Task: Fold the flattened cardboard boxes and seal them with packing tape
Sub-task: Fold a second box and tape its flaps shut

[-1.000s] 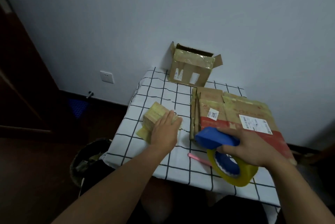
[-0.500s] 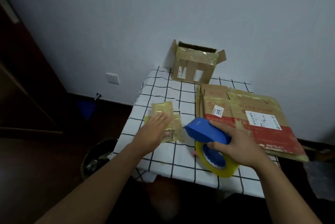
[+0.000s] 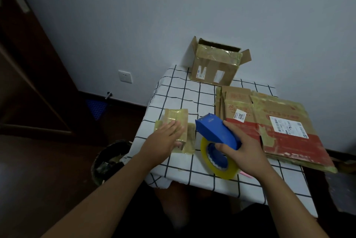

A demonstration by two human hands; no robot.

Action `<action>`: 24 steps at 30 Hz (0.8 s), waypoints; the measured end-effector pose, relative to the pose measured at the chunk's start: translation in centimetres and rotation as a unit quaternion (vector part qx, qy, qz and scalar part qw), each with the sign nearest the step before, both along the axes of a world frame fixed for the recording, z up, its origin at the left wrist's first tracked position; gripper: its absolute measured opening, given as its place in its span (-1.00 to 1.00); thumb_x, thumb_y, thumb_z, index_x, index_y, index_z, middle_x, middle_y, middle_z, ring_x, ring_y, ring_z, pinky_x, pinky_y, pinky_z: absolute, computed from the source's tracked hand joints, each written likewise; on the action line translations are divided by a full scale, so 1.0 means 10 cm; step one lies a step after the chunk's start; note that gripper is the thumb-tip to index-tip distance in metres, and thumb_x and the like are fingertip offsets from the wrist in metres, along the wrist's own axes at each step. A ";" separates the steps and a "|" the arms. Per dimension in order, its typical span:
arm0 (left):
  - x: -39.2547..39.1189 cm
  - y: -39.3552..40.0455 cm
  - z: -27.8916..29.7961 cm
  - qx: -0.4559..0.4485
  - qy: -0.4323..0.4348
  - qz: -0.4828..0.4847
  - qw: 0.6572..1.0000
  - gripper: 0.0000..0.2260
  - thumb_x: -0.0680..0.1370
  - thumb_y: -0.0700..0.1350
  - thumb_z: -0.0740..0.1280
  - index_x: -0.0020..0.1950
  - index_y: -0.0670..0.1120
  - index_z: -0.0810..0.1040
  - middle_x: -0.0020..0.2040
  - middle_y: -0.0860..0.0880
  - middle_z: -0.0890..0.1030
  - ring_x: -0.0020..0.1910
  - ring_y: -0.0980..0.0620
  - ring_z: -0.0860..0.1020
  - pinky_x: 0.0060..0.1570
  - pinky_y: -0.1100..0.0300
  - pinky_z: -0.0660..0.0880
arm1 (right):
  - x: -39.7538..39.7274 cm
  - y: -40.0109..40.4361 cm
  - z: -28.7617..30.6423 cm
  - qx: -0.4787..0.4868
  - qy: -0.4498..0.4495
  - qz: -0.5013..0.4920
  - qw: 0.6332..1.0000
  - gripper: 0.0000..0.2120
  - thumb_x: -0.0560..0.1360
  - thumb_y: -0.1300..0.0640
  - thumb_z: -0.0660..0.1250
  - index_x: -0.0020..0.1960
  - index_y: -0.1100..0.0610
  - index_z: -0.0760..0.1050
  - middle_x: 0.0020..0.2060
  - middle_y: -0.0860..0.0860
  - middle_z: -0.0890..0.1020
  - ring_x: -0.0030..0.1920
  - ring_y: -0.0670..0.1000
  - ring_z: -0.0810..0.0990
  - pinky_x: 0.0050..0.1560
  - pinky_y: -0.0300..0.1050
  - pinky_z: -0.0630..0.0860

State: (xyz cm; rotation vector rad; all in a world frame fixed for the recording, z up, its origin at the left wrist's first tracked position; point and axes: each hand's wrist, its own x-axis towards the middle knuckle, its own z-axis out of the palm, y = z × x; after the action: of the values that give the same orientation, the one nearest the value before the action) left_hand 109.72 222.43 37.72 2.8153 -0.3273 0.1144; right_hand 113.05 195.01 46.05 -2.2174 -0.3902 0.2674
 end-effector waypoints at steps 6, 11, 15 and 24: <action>0.00 0.04 -0.03 0.026 -0.015 -0.018 0.999 -0.49 0.67 0.03 0.12 0.57 -0.12 0.14 0.58 -0.11 0.13 0.58 -0.06 0.04 0.52 0.02 -0.04 | 0.00 0.04 0.03 0.018 0.002 -0.005 1.000 -0.36 0.45 -0.03 0.48 0.47 -0.21 0.33 0.15 -0.43 0.42 0.09 -0.31 0.51 -0.09 -0.38 0.46; -0.01 0.03 0.00 0.005 -0.010 -0.014 1.000 -0.47 0.66 0.03 0.16 0.59 -0.07 0.10 0.59 -0.04 0.08 0.58 0.01 -0.01 0.52 0.11 -0.12 | 0.00 0.07 0.08 0.028 0.002 0.005 1.000 -0.37 0.46 0.00 0.47 0.47 -0.19 0.33 0.17 -0.42 0.42 0.08 -0.37 0.50 -0.13 -0.42 0.49; -0.01 0.04 -0.01 -0.010 -0.012 -0.011 1.000 -0.50 0.65 0.00 0.21 0.57 -0.05 0.20 0.59 -0.04 0.15 0.58 0.01 0.04 0.55 0.02 0.01 | 0.00 0.07 0.13 0.059 0.012 0.012 0.998 -0.35 0.47 0.08 0.48 0.44 -0.26 0.30 0.20 -0.43 0.39 0.06 -0.45 0.48 -0.12 -0.49 0.48; -0.01 0.02 0.06 0.027 0.020 -0.005 0.999 -0.42 0.67 0.08 0.11 0.61 -0.04 -0.05 0.61 0.01 -0.03 0.58 0.07 -0.11 0.49 0.17 -0.20 | -0.03 0.08 0.15 0.135 0.040 0.002 0.990 -0.21 0.22 -0.14 0.44 0.43 -0.23 0.32 0.24 -0.22 0.52 0.08 -0.25 0.58 -0.08 -0.30 0.53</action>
State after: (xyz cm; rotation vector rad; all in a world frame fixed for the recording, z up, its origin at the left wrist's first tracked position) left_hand 109.63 222.64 38.27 2.8640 -0.3394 0.0471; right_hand 112.71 195.86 47.53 -1.9356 -0.3639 0.2863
